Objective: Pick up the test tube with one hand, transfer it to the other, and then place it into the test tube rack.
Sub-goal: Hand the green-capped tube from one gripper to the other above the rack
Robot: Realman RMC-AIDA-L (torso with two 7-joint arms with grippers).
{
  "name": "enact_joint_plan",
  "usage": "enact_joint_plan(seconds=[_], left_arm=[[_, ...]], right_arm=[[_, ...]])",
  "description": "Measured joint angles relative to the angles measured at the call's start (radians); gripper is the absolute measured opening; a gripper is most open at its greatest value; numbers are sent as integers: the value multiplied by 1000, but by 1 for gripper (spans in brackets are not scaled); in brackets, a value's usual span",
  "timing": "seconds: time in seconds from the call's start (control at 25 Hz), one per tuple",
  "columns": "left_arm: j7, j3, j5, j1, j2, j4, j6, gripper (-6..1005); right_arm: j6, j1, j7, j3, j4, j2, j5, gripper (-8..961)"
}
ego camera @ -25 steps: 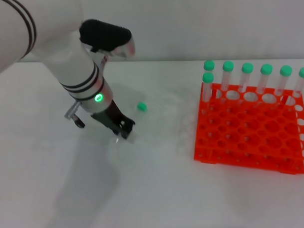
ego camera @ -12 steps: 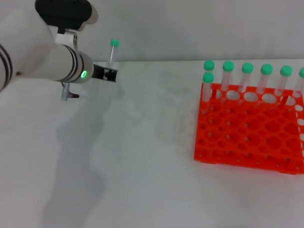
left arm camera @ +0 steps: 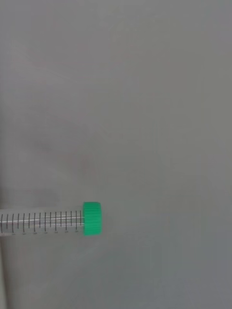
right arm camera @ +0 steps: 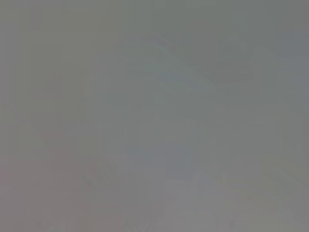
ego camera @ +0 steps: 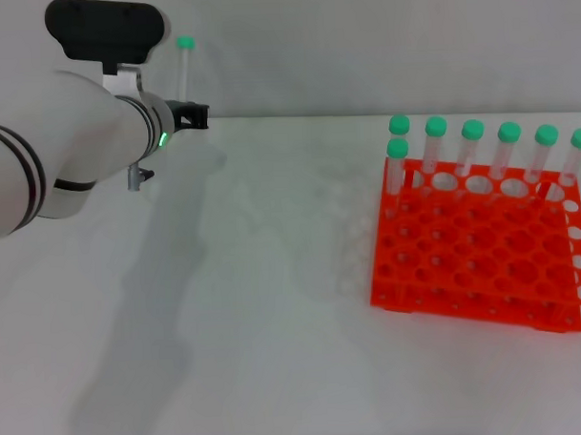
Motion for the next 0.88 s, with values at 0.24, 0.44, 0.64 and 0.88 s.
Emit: enact_joint_plan(seconds=[0.24, 0.44, 0.64, 0.88], left_arm=[[-163, 0, 114, 7, -1, 68, -203, 181], [-710, 0, 668, 113, -2, 193, -519, 181], [-1119, -57, 1131, 246, -1, 289, -746, 181], [-1099, -66, 1218, 317, -5, 366, -855, 181]], right_arm=[[0, -1, 0, -1, 2, 1, 0, 823], [1, -4, 1, -1, 2, 0, 0, 823], [1, -6, 1, 1, 2, -1, 0, 823], [1, 1, 1, -1, 1, -3, 0, 823]])
